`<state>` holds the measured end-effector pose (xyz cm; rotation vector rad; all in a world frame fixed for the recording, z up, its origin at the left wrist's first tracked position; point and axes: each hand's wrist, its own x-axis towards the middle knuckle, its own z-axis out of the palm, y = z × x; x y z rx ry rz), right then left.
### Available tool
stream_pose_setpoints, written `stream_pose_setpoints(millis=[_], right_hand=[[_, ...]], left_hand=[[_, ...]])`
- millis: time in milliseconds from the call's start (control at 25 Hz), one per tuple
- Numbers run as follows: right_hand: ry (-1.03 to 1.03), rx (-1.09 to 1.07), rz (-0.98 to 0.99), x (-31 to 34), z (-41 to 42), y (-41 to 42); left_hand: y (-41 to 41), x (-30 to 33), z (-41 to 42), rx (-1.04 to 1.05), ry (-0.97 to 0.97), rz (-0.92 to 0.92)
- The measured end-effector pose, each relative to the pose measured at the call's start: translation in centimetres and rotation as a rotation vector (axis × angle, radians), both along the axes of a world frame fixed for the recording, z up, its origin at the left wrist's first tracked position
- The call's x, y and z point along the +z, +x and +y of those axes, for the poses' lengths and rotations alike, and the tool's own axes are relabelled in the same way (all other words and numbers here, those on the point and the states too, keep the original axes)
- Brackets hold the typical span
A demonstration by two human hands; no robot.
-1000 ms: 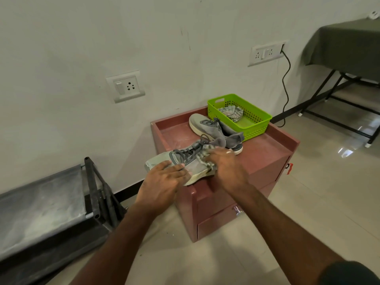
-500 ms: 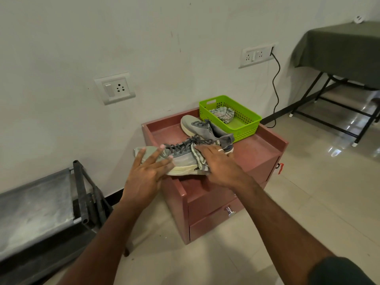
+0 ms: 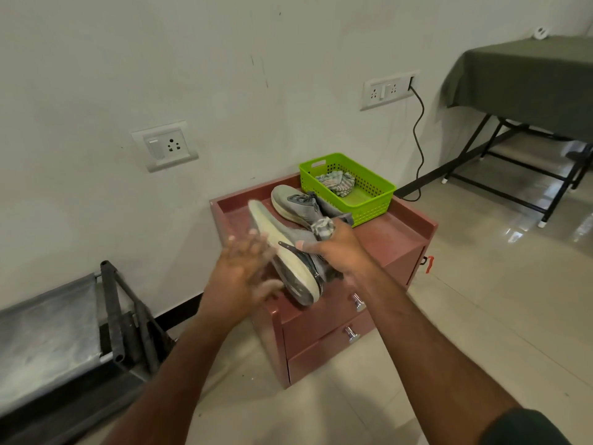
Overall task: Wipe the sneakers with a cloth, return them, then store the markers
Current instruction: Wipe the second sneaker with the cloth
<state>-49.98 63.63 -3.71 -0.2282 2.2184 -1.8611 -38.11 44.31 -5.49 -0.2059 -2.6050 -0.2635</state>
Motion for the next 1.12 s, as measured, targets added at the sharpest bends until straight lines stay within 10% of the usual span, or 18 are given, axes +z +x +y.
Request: stream_pose_setpoints(millis=[320,480,920,1120], right_hand=[[-0.337,-0.201,-0.556,-3.4,-0.8,1.6],[-0.324,-0.431,-0.350,-4.0,-1.5,4.0],[0.543,-0.007,0.198,-0.2,3.9,1.0],[0.278,-0.258,0.517,2.4,-0.4,-2.3]], left_hand=[[1.8,-1.3,2.1,0.151,0.109,-0.335],[2.1,-1.8,3.2,0.136,0.106,-0.398],[-0.5,-2.6,3.7,0.000,0.168,-0.185],[0.9,-3.7,4.2,0.039,0.087,-0.038]])
